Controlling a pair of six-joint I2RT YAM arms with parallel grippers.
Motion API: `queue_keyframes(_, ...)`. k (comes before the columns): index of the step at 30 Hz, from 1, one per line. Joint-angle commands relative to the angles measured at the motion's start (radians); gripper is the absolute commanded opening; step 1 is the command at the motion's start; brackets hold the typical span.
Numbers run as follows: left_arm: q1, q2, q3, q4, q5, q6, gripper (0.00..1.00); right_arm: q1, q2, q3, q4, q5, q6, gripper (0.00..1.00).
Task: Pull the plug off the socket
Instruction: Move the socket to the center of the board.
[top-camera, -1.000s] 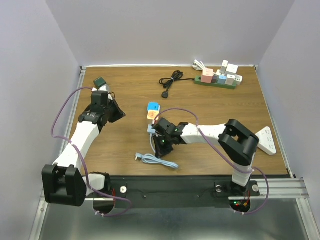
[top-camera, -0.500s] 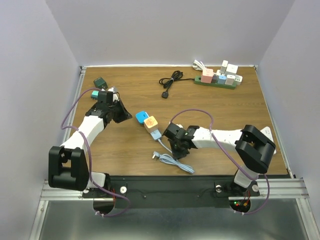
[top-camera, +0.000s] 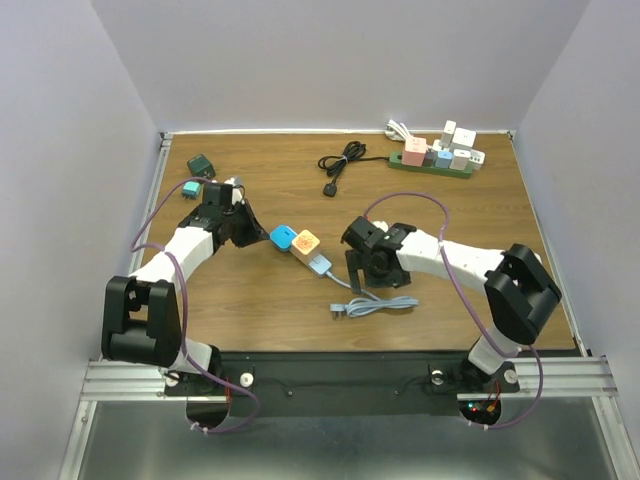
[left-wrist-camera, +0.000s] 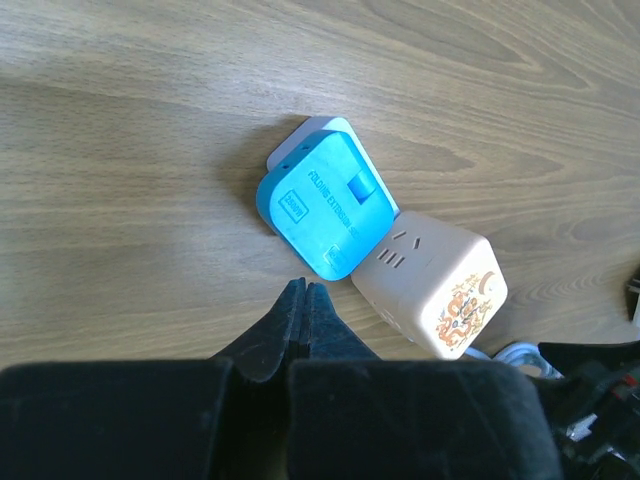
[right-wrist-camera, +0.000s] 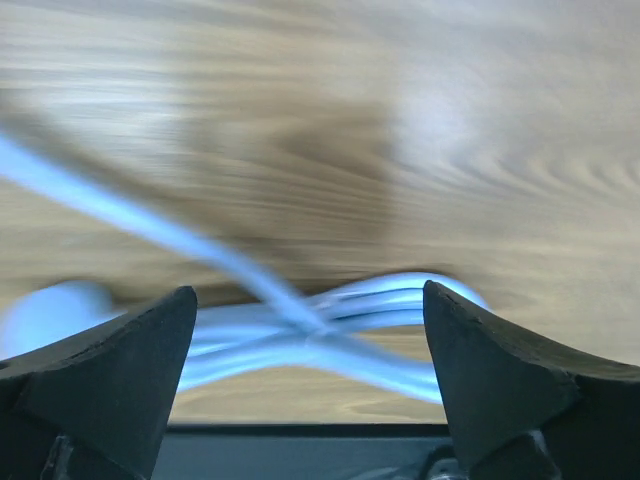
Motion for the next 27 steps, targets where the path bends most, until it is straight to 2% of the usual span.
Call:
queue_keyframes(1,-0.002,-0.003,0.021,0.03,-0.004,0.0,0.0,0.005,-0.059,0.133,0.15,-0.135,-0.172,1.0)
queue_keyframes(5,-0.004,0.0,0.026,0.037,-0.024,-0.026,0.09,0.007,0.007,0.228,0.164,-0.214,-0.25,1.0)
queue_keyframes(6,-0.002,0.003,0.009,0.05,-0.021,-0.035,0.19,0.007,0.019,0.262,0.171,-0.219,-0.27,1.0)
queue_keyframes(8,-0.002,0.015,-0.01,0.079,-0.004,-0.049,0.29,0.007,0.045,0.296,0.181,-0.228,-0.287,1.0)
queue_keyframes(9,-0.002,0.023,-0.014,0.091,-0.002,-0.064,0.46,0.008,0.073,0.313,0.184,-0.235,-0.307,1.0)
queue_keyframes(10,-0.002,0.031,-0.019,0.1,0.002,-0.073,0.54,0.008,0.09,0.328,0.184,-0.239,-0.307,1.0)
queue_keyframes(13,-0.002,0.043,-0.037,0.126,0.009,-0.11,0.67,0.019,0.142,0.394,0.187,-0.238,-0.353,1.0)
queue_keyframes(17,-0.002,0.029,-0.045,0.139,-0.018,-0.139,0.75,0.025,0.214,0.492,0.19,-0.248,-0.404,1.0)
queue_keyframes(25,-0.002,0.037,-0.082,0.179,-0.007,-0.213,0.75,0.028,0.389,0.63,0.207,-0.247,-0.462,1.0)
queue_keyframes(26,-0.002,0.041,-0.083,0.18,-0.002,-0.219,0.75,0.028,0.406,0.636,0.208,-0.247,-0.461,0.98)
queue_keyframes(27,-0.002,0.048,-0.086,0.212,0.005,-0.228,0.75,0.028,0.418,0.643,0.208,-0.256,-0.455,0.93)
